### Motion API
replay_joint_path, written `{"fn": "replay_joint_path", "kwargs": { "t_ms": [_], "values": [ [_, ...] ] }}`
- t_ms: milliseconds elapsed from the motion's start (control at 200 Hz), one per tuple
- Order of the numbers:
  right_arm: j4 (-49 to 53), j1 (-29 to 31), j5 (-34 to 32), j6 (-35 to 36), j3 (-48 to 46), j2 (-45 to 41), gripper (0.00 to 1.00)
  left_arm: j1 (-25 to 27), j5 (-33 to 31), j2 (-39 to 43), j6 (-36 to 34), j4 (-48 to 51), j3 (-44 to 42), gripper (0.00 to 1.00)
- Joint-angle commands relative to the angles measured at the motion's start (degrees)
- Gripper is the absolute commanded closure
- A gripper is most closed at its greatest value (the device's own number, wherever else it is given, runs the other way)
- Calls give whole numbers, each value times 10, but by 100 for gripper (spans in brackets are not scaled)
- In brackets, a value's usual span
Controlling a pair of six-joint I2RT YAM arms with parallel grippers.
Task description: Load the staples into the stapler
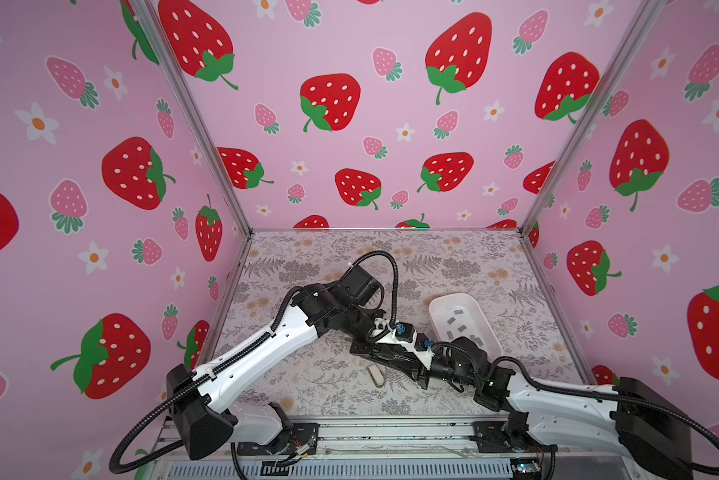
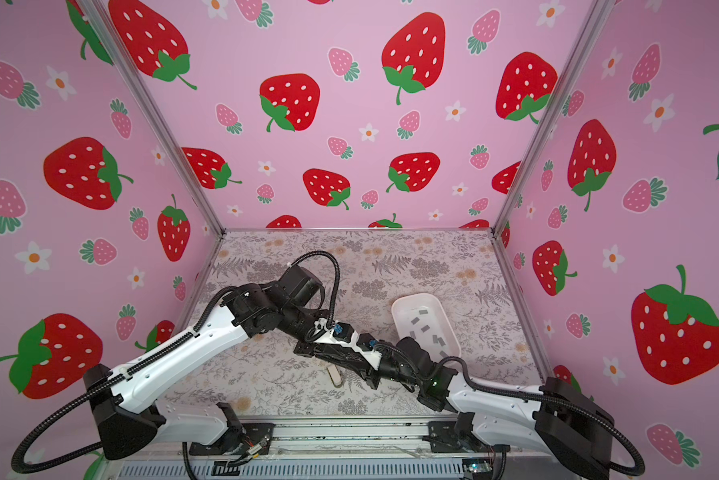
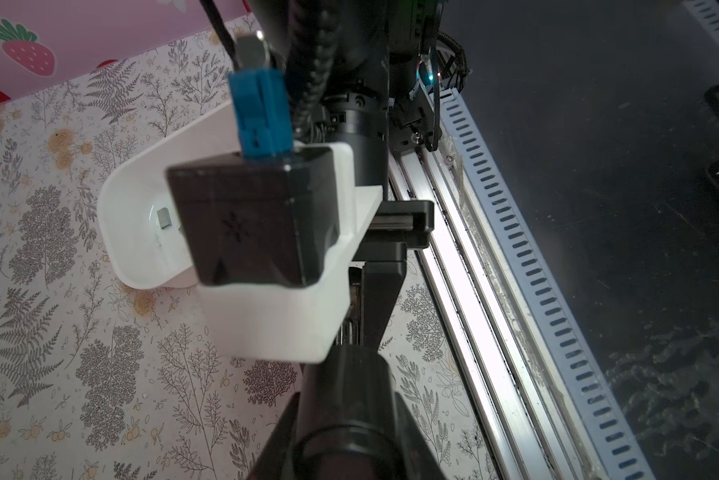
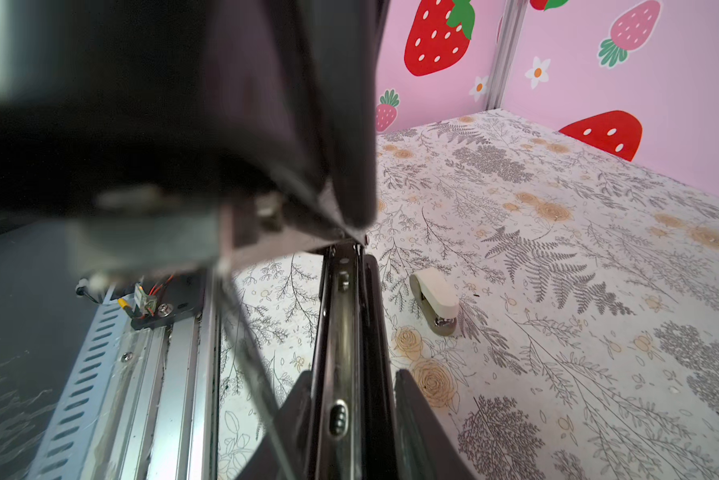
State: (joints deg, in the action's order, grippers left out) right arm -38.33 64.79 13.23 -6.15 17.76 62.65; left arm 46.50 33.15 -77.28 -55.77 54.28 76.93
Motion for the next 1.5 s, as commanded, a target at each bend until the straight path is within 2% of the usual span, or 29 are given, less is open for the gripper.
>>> {"fn": "replay_joint_path", "kwargs": {
  "t_ms": [0, 195, 415, 670, 965, 1095, 1190, 1371, 1491],
  "values": [
    [-35, 12, -16, 4, 15, 22, 66, -5, 70, 22, -20, -32, 38, 100],
    [-55, 14, -39, 2, 5, 37, 71, -42, 120, 35, -22, -28, 36, 100],
    [-71, 14, -64, 1, -30, 9, 79, -95, 161, 70, -12, -51, 9, 100],
    [-75, 14, -57, 4, -54, -32, 83, -212, 256, 124, -1, -82, -30, 100],
    [-92, 14, -62, -12, -82, -91, 87, -232, 246, 163, 20, -165, -96, 100],
    [-92, 14, -81, -15, -104, -137, 88, -272, 284, 137, 36, -193, -97, 100],
    [-92, 14, -87, -15, -118, -165, 88, -295, 287, 111, 61, -207, -87, 100],
    [-64, 14, -95, -9, -116, -197, 88, -300, 296, 80, 43, -216, -85, 100],
    [-42, 14, -104, -8, -108, -217, 89, -300, 302, 66, 55, -249, -87, 96]
  ]
}}
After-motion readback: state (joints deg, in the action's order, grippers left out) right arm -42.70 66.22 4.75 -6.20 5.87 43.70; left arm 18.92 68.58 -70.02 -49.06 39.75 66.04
